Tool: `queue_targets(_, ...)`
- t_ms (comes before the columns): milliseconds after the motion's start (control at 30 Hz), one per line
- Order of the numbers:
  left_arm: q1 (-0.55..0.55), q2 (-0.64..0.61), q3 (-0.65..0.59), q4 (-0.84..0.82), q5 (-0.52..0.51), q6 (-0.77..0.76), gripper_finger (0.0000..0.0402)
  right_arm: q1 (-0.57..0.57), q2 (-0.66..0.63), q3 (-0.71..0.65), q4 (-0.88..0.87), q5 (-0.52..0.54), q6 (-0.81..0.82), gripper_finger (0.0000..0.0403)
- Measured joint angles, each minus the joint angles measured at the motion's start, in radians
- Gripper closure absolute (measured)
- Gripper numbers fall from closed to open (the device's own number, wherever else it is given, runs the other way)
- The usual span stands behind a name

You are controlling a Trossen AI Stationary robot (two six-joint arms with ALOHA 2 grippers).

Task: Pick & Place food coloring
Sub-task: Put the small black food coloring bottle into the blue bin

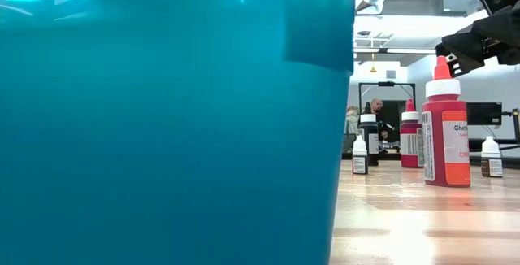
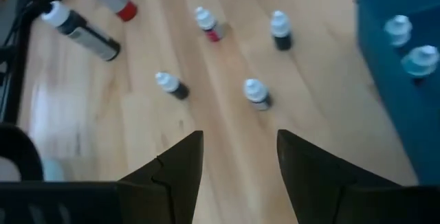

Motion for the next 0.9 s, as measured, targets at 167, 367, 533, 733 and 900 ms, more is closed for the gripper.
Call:
queue_targets(167,0.039,0.049,0.093,-0.120,0.022,-0.016,0.0223,0.000,0.000,0.000,0.000,0.000,0.000,0.0244)
queue_targets(367,0.041,0.172,0.263,-0.267,0.131,-0.012,0.0223,0.000,0.000,0.000,0.002,0.000,0.000,0.0244)
queue_targets(533,0.055,0.277,0.374,-0.314,0.158,0.042,0.0223,0.000,0.000,0.000,0.004,-0.001,0.000,0.0244)
queue_targets(733,0.081,0.368,0.469,-0.375,0.182,0.064,0.0223,0.000,0.000,0.000,0.001,0.000,0.000,0.0244)
queue_targets(900,0.080,0.407,0.493,-0.392,0.223,0.072,0.0223,0.000,0.000,0.000,0.001,0.000,0.000,0.0244)
